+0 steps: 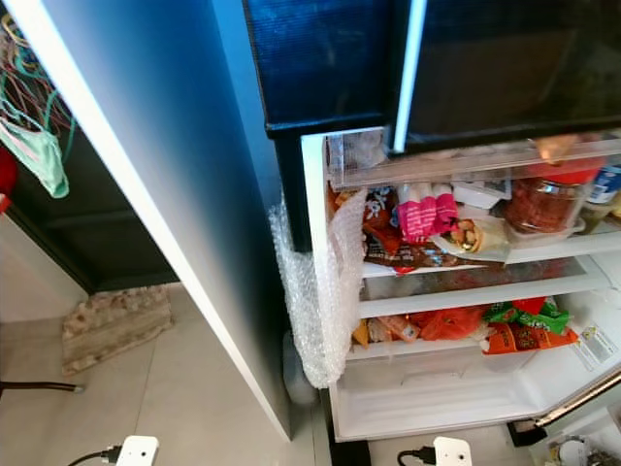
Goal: Restocking fridge
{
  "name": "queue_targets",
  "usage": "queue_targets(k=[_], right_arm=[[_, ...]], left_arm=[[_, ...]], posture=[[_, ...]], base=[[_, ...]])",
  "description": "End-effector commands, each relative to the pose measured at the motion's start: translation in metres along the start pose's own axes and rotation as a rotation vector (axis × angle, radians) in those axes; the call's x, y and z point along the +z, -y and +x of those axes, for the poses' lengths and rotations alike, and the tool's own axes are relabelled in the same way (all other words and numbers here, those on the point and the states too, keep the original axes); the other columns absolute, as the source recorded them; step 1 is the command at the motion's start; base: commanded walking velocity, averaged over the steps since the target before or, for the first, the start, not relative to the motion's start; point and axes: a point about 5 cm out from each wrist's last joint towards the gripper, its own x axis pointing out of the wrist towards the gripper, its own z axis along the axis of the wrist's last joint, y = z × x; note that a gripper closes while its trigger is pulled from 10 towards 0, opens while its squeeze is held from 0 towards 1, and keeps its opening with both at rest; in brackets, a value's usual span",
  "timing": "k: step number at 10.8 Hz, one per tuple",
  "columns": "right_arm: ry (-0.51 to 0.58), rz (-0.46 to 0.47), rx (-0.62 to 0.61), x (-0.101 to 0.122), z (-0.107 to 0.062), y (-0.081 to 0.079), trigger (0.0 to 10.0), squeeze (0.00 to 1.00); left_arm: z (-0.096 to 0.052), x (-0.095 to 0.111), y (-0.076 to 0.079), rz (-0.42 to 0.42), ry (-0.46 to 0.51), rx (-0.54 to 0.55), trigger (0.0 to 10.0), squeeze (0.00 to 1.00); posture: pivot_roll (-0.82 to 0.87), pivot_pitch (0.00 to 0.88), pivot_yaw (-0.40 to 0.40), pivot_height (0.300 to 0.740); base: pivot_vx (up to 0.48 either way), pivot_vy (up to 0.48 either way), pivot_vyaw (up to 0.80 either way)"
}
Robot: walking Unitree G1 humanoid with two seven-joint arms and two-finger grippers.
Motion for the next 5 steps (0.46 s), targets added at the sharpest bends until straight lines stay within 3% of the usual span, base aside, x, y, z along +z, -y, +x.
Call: queue_targets(k=[1, 5], right_arm=[[0.0, 0.019, 0.007, -0.0038, -0.0002, -0.0043, 10.0, 0.0], [0.003, 0.026, -0.006, 0.0, 0.0004, -0.0026, 10.0, 0.0]], left_arm=[[-0.0018, -0.0066, -0.0048, 0.034, -0.034, 0.001, 10.0, 0.0], [-0.0006, -0.0026, -0.0051, 0.022, -0.026, 0.021, 10.0, 0.0]], posture=[[-0.03, 0.0, 0.094, 0.74], [-0.03, 0.041, 0.084, 0.74]], base=[[0.0, 0.375, 0.0], [0.0, 0.375, 0.0]])
